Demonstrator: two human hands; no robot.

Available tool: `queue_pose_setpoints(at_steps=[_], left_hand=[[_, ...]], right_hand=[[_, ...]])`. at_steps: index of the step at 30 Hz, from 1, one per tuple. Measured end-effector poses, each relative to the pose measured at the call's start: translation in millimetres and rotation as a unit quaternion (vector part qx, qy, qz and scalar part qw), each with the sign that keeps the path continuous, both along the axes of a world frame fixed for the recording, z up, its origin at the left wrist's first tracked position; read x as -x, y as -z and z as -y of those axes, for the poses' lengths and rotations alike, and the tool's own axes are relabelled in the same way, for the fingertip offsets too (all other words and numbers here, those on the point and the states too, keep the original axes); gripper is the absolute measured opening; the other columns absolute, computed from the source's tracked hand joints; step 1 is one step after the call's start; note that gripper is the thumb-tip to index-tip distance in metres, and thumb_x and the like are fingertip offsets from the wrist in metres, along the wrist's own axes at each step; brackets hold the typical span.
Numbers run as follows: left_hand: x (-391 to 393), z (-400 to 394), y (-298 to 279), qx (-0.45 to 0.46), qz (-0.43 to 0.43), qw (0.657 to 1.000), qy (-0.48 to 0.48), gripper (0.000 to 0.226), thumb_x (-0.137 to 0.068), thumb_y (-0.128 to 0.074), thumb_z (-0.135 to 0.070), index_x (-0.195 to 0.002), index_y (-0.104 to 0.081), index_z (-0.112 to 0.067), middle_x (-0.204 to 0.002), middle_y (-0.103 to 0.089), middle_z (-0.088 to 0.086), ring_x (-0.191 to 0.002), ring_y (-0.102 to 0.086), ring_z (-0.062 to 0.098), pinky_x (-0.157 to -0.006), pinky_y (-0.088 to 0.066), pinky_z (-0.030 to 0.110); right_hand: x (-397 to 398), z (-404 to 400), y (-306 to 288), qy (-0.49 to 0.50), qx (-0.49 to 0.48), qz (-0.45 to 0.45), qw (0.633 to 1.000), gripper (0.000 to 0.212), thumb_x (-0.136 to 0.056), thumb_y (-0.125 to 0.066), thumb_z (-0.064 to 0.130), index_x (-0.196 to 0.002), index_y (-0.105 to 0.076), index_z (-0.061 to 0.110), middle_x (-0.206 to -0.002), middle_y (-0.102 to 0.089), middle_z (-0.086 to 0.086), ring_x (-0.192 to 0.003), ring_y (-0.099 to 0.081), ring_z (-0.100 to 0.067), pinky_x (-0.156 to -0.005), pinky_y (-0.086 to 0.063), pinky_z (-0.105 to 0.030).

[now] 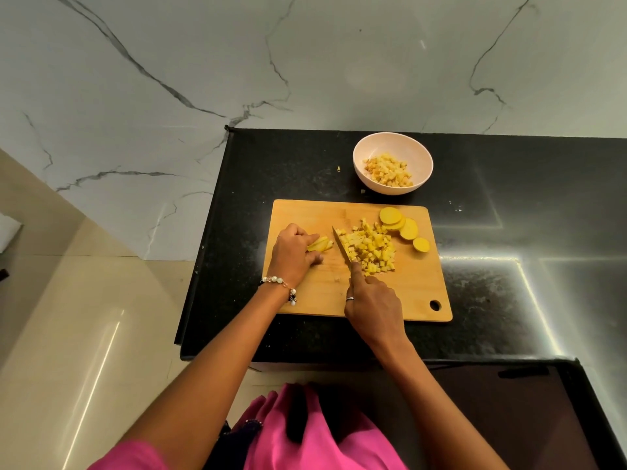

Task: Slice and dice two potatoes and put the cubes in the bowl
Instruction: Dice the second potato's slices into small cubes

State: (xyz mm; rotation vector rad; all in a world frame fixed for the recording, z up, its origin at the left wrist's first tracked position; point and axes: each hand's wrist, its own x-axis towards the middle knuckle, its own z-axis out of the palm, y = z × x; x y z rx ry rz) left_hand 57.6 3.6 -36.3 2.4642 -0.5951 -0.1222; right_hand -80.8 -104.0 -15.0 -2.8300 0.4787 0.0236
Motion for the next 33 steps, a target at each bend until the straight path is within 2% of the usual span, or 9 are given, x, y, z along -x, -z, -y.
queue_pose_setpoints(at_steps=[4, 9, 14, 17, 22, 25, 29, 33], left_hand=[[-2, -1, 0, 0.006, 0.001, 1.000, 0.010, 0.050, -0.076, -0.076, -0.022, -0.123, -0.061, -0.011, -0.106, -0.056, 0.007, -0.100, -0.051, 0.020, -0.084, -0.047, 0.030], [-9, -3, -1, -0.004, -0.014, 1.000, 0.022, 0.054, -0.075, -0.077, -0.023, -0.125, -0.060, -0.011, -0.110, -0.057, 0.008, -0.105, -0.051, 0.021, -0.089, -0.046, 0.032], [-9, -2, -1, -0.004, -0.011, 1.000, 0.017, 0.048, -0.076, -0.075, -0.028, -0.121, -0.063, -0.014, -0.111, -0.059, 0.005, -0.106, -0.051, 0.020, -0.089, -0.043, 0.029], [-9, 1, 1, 0.003, -0.010, 1.000, 0.003, 0.047, -0.076, -0.076, -0.027, -0.120, -0.064, -0.014, -0.110, -0.061, 0.005, -0.104, -0.052, 0.021, -0.087, -0.043, 0.029], [-7, 0, 1, 0.053, -0.015, 0.998, -0.020, 0.059, -0.069, -0.082, -0.023, -0.123, -0.061, -0.011, -0.102, -0.064, 0.006, -0.095, -0.056, 0.021, -0.084, -0.048, 0.035], [-8, -3, 2, 0.063, -0.022, 0.998, -0.005, 0.052, -0.068, -0.082, -0.025, -0.116, -0.066, -0.011, -0.102, -0.064, 0.007, -0.095, -0.056, 0.022, -0.083, -0.050, 0.038], [-6, -3, 5, 0.074, -0.013, 0.997, -0.006, 0.040, -0.071, -0.079, -0.024, -0.107, -0.071, -0.010, -0.103, -0.065, 0.006, -0.098, -0.055, 0.021, -0.082, -0.046, 0.029], [-3, -3, 6, 0.074, 0.009, 0.997, -0.010, 0.038, -0.073, -0.077, -0.024, -0.108, -0.070, -0.011, -0.101, -0.066, 0.005, -0.096, -0.055, 0.020, -0.077, -0.036, 0.019]], right_hand=[[0, -2, 1, -0.010, 0.006, -0.010, 1.000, 0.056, -0.099, -0.032, 0.022, -0.151, -0.015, 0.015, -0.110, -0.059, -0.015, -0.091, -0.058, -0.033, -0.066, -0.041, -0.036], [2, -3, -1, -0.025, -0.020, -0.017, 0.999, 0.056, -0.099, -0.033, 0.022, -0.151, -0.015, 0.015, -0.110, -0.059, -0.016, -0.093, -0.056, -0.034, -0.068, -0.037, -0.036], [1, -1, -1, 0.001, -0.058, 0.061, 0.996, 0.052, -0.097, -0.038, 0.017, -0.147, -0.028, 0.008, -0.100, -0.065, -0.019, -0.084, -0.059, -0.036, -0.065, -0.040, -0.039], [-1, -5, -4, -0.024, -0.077, 0.084, 0.993, 0.050, -0.097, -0.040, 0.017, -0.146, -0.032, 0.008, -0.095, -0.065, -0.020, -0.080, -0.058, -0.037, -0.064, -0.041, -0.041], [-4, -13, -1, -0.029, -0.058, 0.042, 0.997, 0.052, -0.099, -0.034, 0.020, -0.149, -0.023, 0.012, -0.102, -0.062, -0.018, -0.087, -0.057, -0.035, -0.064, -0.033, -0.036], [1, -12, 3, -0.022, -0.050, 0.037, 0.998, 0.054, -0.099, -0.034, 0.019, -0.150, -0.020, 0.011, -0.102, -0.062, -0.017, -0.087, -0.057, -0.034, -0.064, -0.032, -0.035], [1, -10, 6, -0.019, -0.067, 0.060, 0.996, 0.052, -0.098, -0.037, 0.017, -0.148, -0.026, 0.008, -0.096, -0.064, -0.019, -0.082, -0.057, -0.036, -0.063, -0.032, -0.036], [-3, -12, 7, -0.022, -0.075, 0.086, 0.993, 0.050, -0.097, -0.040, 0.014, -0.145, -0.032, 0.004, -0.091, -0.064, -0.022, -0.077, -0.057, -0.039, -0.060, -0.031, -0.037]])
